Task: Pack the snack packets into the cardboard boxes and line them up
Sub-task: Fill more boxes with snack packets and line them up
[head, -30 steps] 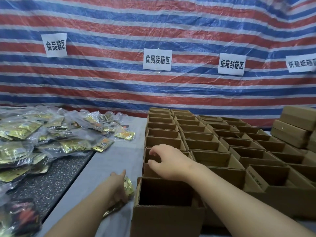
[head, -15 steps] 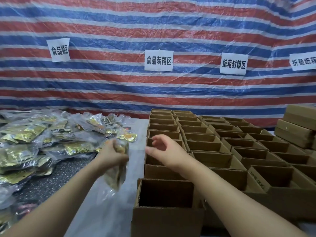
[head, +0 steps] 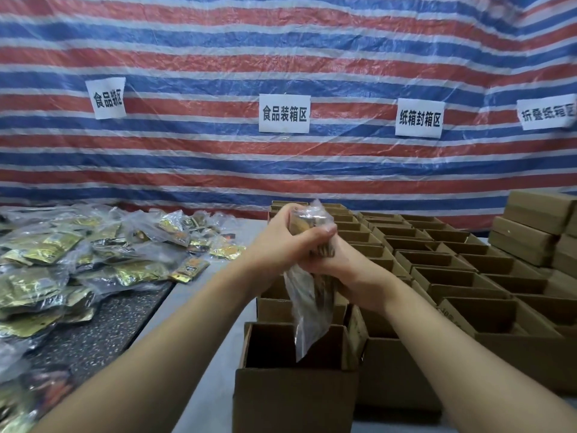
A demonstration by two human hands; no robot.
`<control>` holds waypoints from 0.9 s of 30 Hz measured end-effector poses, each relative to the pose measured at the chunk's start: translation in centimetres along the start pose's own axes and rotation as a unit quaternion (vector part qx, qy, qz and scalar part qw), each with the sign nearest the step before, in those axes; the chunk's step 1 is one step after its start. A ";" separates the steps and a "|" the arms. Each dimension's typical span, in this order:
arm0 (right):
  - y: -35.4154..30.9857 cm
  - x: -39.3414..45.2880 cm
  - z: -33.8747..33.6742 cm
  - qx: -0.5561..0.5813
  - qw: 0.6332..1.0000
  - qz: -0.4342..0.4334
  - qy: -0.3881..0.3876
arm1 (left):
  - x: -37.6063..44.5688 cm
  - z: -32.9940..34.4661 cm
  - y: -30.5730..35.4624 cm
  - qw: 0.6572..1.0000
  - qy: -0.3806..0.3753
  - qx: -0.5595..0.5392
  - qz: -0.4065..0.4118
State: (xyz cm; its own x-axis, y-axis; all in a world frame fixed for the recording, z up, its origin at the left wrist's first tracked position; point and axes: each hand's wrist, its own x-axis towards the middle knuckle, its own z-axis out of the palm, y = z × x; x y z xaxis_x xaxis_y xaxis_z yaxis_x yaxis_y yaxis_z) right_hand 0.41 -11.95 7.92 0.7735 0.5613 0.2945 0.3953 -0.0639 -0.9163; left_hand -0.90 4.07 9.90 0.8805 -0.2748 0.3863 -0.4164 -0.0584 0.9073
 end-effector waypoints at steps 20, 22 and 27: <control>5.8 -4.5 1.4 -0.168 0.978 0.109 -0.059 | -8.8 -1.7 -13.1 0.960 0.104 0.103 -0.239; 5.4 -4.4 2.0 -0.238 0.960 0.110 -0.104 | -8.6 -1.4 -13.1 0.962 0.107 0.085 -0.235; 5.3 -3.4 2.7 -0.298 0.918 0.186 -0.184 | -9.1 -1.6 -13.3 0.966 0.096 0.016 -0.239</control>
State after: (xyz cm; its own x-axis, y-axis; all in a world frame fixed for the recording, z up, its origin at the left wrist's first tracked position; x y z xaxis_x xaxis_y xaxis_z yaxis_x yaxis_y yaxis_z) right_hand -1.41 -11.99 1.31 0.7328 0.6438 -0.2203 0.4242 -0.6854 -0.5918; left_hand -2.96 8.89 -5.44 0.9984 -0.0266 -0.0501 0.0450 -0.1663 0.9851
